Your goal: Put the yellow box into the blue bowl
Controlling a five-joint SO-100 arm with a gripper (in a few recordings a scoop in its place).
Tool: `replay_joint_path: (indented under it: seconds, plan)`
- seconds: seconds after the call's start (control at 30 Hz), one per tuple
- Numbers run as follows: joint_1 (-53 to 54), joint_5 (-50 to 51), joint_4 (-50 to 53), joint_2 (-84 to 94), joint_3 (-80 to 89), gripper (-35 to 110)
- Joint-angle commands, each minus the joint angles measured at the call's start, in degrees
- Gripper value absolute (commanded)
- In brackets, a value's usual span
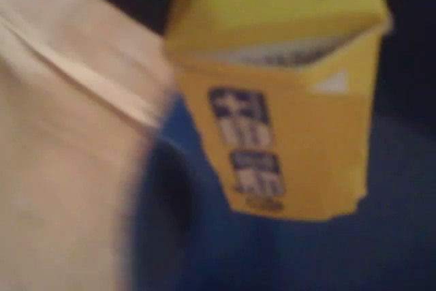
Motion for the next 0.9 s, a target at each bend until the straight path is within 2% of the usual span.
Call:
replay_joint_path:
  seconds: [0.0, 0.5, 0.87]
  plan:
    - [0.09, -0.35, -5.36, 1.93, -1.85, 0]
    - [0.00, -0.44, -2.64, 1.67, -1.23, 1]
    - [0.09, -0.44, -2.29, 1.67, -1.41, 21]
